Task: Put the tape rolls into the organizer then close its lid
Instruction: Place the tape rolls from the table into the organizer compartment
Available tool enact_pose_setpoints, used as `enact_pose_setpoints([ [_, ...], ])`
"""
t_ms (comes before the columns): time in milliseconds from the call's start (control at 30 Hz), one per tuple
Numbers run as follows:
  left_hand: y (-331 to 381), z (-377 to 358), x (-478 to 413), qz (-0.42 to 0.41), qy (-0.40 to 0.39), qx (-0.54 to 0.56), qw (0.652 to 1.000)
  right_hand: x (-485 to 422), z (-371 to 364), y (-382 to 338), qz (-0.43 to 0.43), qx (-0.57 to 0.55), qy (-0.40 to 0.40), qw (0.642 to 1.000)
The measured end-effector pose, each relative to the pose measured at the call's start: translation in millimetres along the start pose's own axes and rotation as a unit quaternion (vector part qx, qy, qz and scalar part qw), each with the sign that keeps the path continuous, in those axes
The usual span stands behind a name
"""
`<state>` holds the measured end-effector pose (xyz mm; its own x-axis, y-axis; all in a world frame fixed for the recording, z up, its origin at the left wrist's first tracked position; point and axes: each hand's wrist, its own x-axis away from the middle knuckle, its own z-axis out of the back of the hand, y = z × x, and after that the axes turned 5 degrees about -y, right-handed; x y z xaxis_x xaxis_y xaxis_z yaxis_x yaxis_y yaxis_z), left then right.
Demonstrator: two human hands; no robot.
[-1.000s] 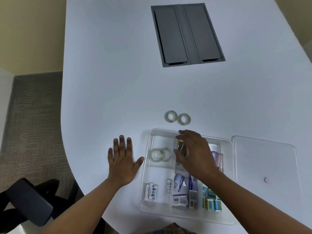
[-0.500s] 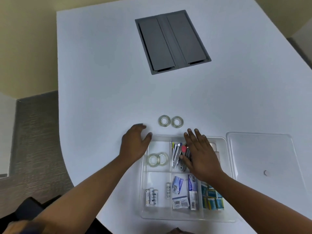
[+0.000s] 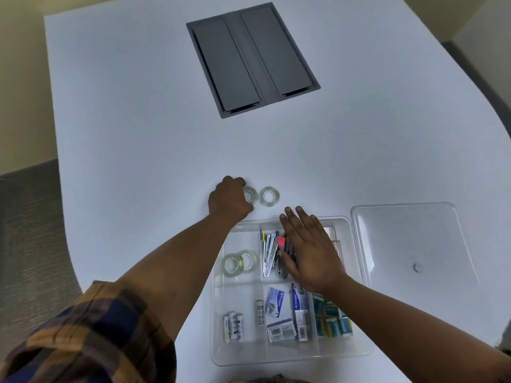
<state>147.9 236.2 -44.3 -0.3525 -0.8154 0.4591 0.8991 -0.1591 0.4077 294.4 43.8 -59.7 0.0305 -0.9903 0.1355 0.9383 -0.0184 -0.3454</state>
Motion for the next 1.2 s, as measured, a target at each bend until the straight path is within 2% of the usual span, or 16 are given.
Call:
enact_pose_setpoints([
  [67, 0, 0, -1, -0.003, 0.017, -0.038, 0.999, 0, -1, 0, -0.001, 0.001, 0.0, 1.0],
  [167, -2, 6, 2, -0.004, 0.032, -0.026, 0.999, 0, -1, 1, 0.001, -0.004, 0.002, 1.0],
  [267, -4, 16, 14, 0.012, 0.053, 0.08, 0.995, -2, -2, 2, 0.003, -0.006, 0.006, 1.0],
  [367, -4, 28, 43, 0.007, 0.072, 0.221, 0.972, -2, -3, 3, 0.004, -0.008, 0.01, 1.0],
  [533, -19, 29, 101, -0.053, 0.092, 0.253, 0.961, -1, -5, 3, 0.007, -0.006, 0.015, 1.0],
  [667, -32, 11, 132, -0.062, 0.053, 0.18, 0.98, -2, -5, 3, 0.011, -0.01, 0.016, 1.0],
  [900, -44, -18, 140, -0.051, 0.057, -0.009, 0.997, -1, -2, 1, 0.008, -0.009, 0.013, 1.0],
  [1100, -51, -22, 130, -0.04, 0.041, -0.049, 0.997, -1, -1, 1, 0.008, -0.015, 0.016, 1.0],
  [1200, -51, -18, 130, -0.047, 0.026, -0.017, 0.998, -1, -2, 2, 0.009, -0.012, 0.016, 1.0],
])
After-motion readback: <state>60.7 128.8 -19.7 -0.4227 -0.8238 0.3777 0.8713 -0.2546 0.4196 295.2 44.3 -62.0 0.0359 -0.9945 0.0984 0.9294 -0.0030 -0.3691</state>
